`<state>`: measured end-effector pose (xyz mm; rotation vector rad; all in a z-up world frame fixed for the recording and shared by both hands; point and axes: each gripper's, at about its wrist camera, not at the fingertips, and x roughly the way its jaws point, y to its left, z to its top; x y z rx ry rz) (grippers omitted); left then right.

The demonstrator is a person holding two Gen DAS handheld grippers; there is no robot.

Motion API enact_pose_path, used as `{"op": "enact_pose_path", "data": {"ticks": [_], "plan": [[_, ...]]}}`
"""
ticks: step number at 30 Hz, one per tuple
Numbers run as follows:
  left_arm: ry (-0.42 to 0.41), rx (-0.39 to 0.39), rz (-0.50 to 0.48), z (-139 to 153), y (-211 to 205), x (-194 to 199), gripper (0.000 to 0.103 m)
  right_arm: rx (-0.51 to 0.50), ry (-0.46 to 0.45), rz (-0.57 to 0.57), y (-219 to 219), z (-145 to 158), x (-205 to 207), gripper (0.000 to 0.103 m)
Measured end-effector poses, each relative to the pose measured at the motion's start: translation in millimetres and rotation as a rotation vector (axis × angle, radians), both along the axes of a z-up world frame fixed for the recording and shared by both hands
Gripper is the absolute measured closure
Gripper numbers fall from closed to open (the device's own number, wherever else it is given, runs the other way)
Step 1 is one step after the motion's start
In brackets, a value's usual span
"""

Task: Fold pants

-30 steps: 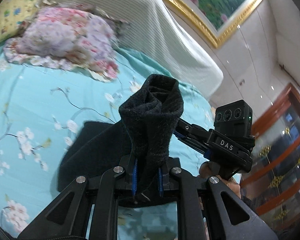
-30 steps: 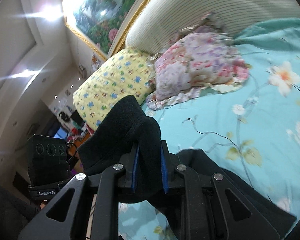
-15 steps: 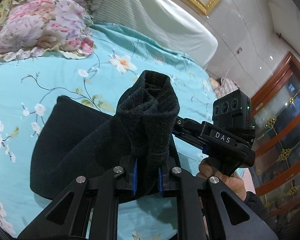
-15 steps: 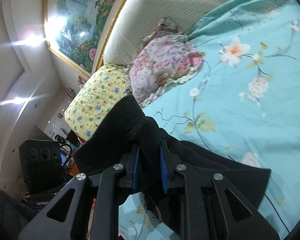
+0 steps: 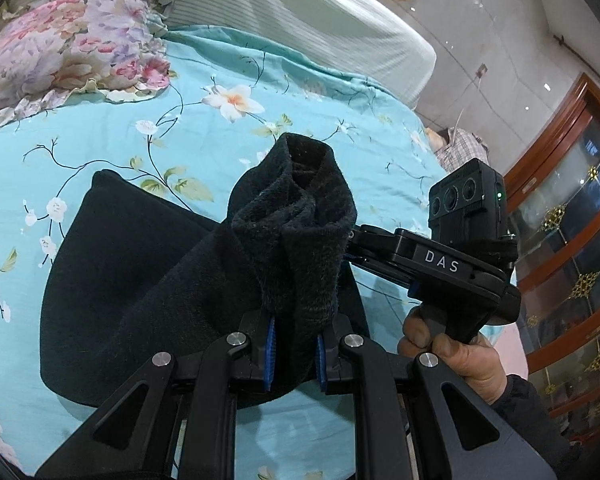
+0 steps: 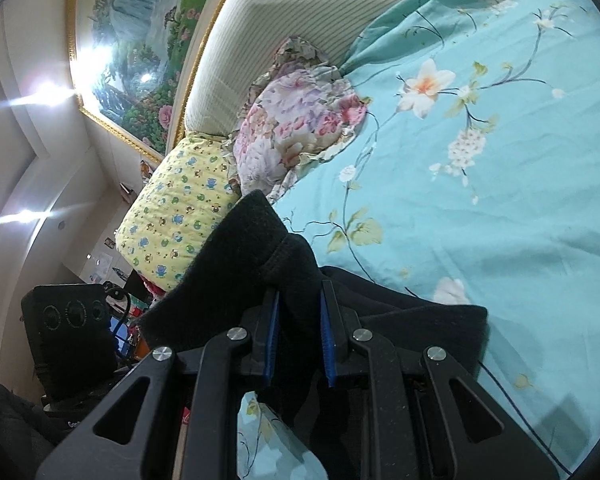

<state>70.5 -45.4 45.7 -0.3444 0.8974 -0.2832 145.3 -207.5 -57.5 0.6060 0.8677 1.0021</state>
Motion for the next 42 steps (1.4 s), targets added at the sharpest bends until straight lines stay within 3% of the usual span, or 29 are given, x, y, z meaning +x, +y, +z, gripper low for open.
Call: {"op": "enact_pose_path", "data": {"ticks": [8,13,15,18,20,22,27,32,42], "plan": [[0.004,0.048,-0.024,-7.8,-14.4,4.4,0.084,-0.093,-0.005,-0.04,-5.8,-3.6,-3.6,0.08],[0.012,0.061,-0.053,-11.5,-25.1,5.3,0.065,-0.163,-0.01,-0.093,-15.5,-2.7,-6.2,0.08],[0.017,0.048,-0.073,-12.4,-28.7,5.2,0.051,-0.168,-0.011,-0.118,-23.2,-0.9,-8.3,0.08],[0.021,0.05,-0.098,-13.2,-34.3,3.2,0.046,-0.184,-0.01,-0.173,-37.8,4.4,-11.2,0.08],[0.023,0.051,-0.109,-13.0,-36.6,1.3,0.042,-0.191,-0.002,-0.218,-50.4,7.1,-14.4,0.075],[0.024,0.037,-0.115,-11.8,-35.8,-0.8,0.039,-0.194,0.007,-0.258,-60.6,8.7,-17.9,0.053],[0.002,-0.005,-0.117,1.7,-27.0,-9.9,0.031,-0.18,0.008,-0.308,-74.0,13.3,-30.7,0.037],[-0.037,-0.001,-0.079,15.7,-12.5,-16.9,0.029,-0.171,0.005,-0.334,-75.4,18.4,-42.5,0.034],[-0.02,-0.04,0.032,15.3,30.7,-22.7,0.029,-0.219,0.008,-0.333,-56.7,22.2,-59.8,0.028]]}}
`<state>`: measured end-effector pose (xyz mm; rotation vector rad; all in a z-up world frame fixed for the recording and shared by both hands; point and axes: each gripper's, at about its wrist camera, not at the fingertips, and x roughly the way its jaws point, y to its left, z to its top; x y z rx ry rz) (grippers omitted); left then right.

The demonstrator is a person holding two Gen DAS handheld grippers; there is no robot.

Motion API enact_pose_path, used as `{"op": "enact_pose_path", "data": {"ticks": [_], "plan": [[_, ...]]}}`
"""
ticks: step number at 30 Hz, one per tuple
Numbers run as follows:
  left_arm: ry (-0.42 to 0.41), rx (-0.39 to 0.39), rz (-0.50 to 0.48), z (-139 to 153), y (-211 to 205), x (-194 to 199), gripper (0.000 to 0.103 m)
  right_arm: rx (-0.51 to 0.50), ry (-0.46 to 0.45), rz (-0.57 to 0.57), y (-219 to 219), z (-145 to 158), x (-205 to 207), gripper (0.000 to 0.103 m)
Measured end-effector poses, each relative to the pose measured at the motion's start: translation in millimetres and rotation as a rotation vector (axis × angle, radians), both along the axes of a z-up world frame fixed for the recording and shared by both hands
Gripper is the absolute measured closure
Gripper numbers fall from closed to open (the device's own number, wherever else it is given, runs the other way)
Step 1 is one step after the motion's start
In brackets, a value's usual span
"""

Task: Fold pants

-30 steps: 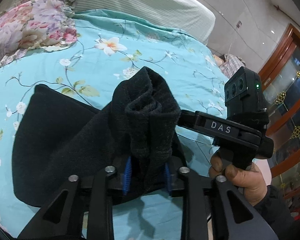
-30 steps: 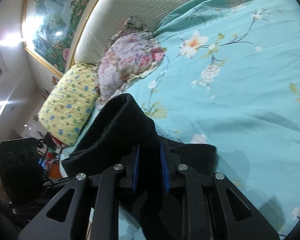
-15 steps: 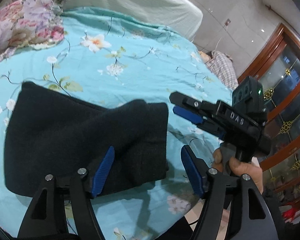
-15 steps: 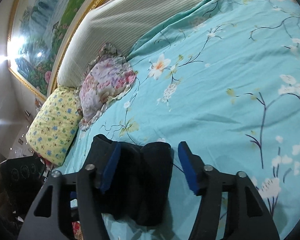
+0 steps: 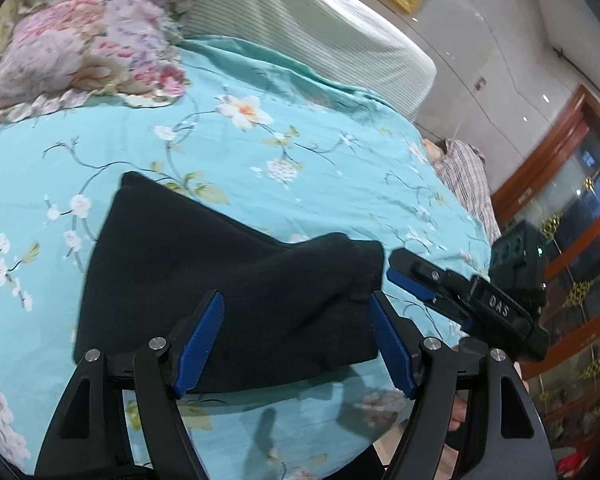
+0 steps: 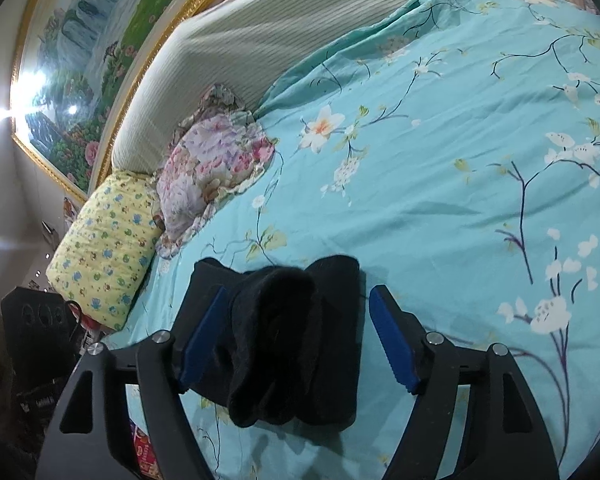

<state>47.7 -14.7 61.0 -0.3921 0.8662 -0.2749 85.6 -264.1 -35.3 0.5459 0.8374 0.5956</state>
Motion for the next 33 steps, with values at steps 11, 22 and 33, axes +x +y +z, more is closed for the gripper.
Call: {"op": "enact_pose_path", "data": {"ticks": [11,22,33], "plan": [[0.007,-0.028,0.083,-2.0,36.1,-12.5,0.027,-0.066,-0.003,0.039,27.9,3.6,-17.7,0.023],[0.028,-0.041,0.156,-9.6,64.4,-13.5,0.026,-0.073,0.035,0.02,34.1,-7.4,-27.6,0.022],[0.06,-0.05,0.192,-20.8,79.5,-7.9,0.026,-0.079,0.074,0.014,38.6,-18.3,-26.1,0.022]]}}
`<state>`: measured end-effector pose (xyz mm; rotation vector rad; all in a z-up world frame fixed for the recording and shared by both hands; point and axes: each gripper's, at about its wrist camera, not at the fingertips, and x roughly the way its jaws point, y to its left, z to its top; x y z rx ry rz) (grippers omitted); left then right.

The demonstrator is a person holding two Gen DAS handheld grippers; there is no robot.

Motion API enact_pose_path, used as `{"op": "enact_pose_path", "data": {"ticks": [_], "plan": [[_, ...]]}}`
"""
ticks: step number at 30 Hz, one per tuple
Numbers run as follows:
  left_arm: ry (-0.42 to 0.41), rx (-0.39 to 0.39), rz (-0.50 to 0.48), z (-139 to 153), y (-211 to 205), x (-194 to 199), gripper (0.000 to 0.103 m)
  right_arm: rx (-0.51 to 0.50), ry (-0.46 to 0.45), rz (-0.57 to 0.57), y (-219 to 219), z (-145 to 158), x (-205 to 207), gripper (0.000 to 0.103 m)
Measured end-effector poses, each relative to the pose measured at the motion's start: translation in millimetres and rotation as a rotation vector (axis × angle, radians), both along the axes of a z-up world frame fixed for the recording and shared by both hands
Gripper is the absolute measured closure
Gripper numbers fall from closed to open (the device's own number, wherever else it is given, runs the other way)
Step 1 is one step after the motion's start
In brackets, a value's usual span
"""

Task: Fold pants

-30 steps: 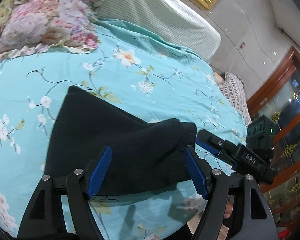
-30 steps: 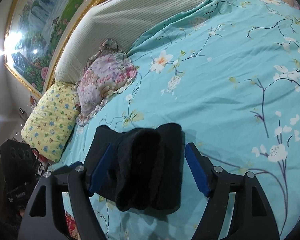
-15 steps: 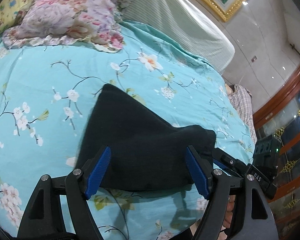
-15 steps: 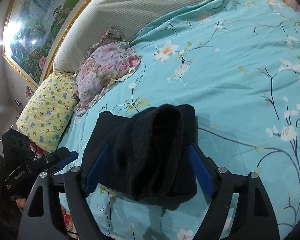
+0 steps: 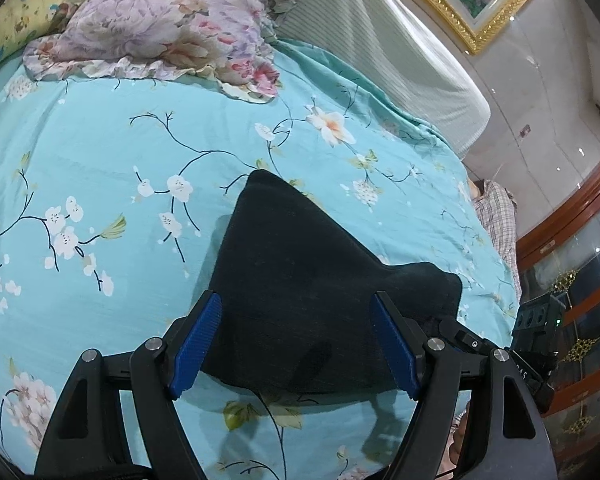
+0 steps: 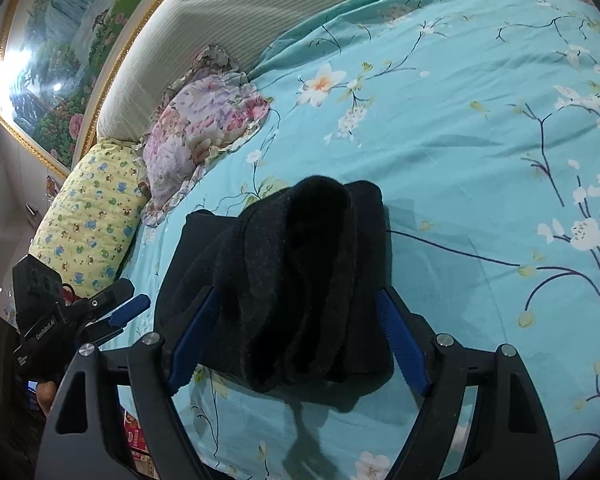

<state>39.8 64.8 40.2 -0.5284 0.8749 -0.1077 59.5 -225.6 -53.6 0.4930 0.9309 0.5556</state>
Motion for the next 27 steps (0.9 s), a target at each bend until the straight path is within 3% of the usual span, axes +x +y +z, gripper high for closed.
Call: {"op": "enact_pose_path", "data": {"ticks": [20,27], "plan": [[0.076,0.011,-0.015,-38.5,2.5,43.9,0.026,0.009,0.057,-0.007,2.7,-21.1,13.2,0.022],[0.138,-0.044,-0.02,-61.3,4.4,61.0,0.03,0.005,0.054,0.027,9.0,-24.8,15.4,0.022]]}}
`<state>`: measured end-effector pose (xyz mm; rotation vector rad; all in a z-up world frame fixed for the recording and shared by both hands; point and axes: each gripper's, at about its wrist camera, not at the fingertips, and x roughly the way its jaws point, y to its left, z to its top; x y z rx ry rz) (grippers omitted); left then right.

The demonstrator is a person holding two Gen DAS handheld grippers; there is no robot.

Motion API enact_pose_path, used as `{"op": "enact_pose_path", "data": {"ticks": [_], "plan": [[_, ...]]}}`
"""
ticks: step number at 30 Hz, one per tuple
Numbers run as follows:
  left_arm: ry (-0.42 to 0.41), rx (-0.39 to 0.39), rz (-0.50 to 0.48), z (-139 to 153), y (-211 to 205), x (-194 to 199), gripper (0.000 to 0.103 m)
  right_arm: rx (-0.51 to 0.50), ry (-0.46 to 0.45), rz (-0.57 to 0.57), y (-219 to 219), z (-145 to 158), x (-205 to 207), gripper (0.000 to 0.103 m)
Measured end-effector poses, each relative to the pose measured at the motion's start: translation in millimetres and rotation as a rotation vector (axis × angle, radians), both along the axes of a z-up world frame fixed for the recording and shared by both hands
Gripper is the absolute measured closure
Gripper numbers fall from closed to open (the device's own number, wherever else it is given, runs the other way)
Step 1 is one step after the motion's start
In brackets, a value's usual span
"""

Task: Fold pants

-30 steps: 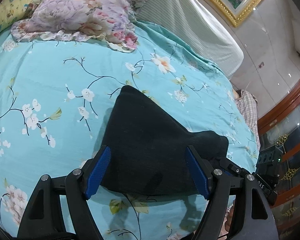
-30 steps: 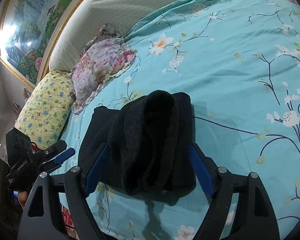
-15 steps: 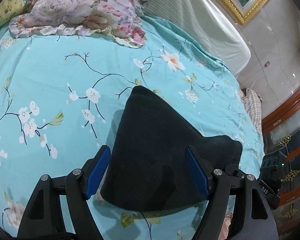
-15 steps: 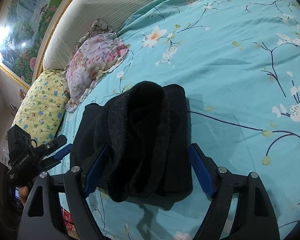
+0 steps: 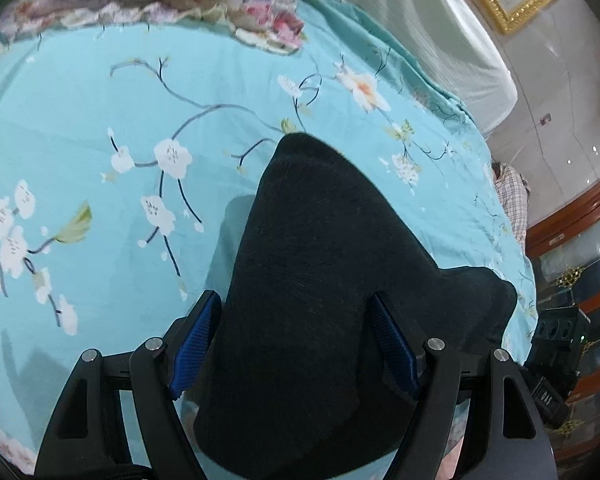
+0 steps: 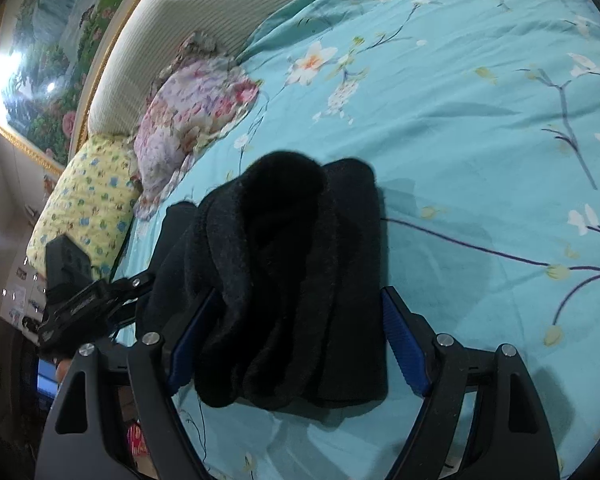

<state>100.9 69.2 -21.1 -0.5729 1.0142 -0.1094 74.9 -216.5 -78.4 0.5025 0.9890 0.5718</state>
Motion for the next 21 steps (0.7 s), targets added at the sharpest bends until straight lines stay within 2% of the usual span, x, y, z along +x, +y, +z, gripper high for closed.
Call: {"op": "enact_pose_path", "data": {"ticks": [2,6,10,12,15,21], "plan": [[0.0,-0.02,-0.005,-3.0,0.2,2.2,0.035,-0.029,-0.001,0.023,5.7,0.1,1.1,0.021],[-0.016,-0.008,-0.02,0.0,-2.7,2.0,0.045,-0.037,-0.007,0.027,8.9,-0.9,2.0,0.023],[-0.045,0.014,-0.037,7.7,-7.8,-1.6,0.058,-0.033,-0.019,0.029,9.7,-0.6,1.4,0.042],[-0.062,0.026,-0.041,13.3,-9.2,-5.1,0.064,-0.029,-0.033,0.03,9.7,1.8,-0.4,0.046],[-0.084,0.029,-0.041,21.0,-9.8,-10.2,0.069,-0.032,-0.046,0.031,11.8,6.5,-2.8,0.051],[-0.108,0.035,-0.009,32.6,-1.4,-25.3,0.07,-0.004,-0.066,0.047,16.1,18.3,-4.1,0.053]]}}
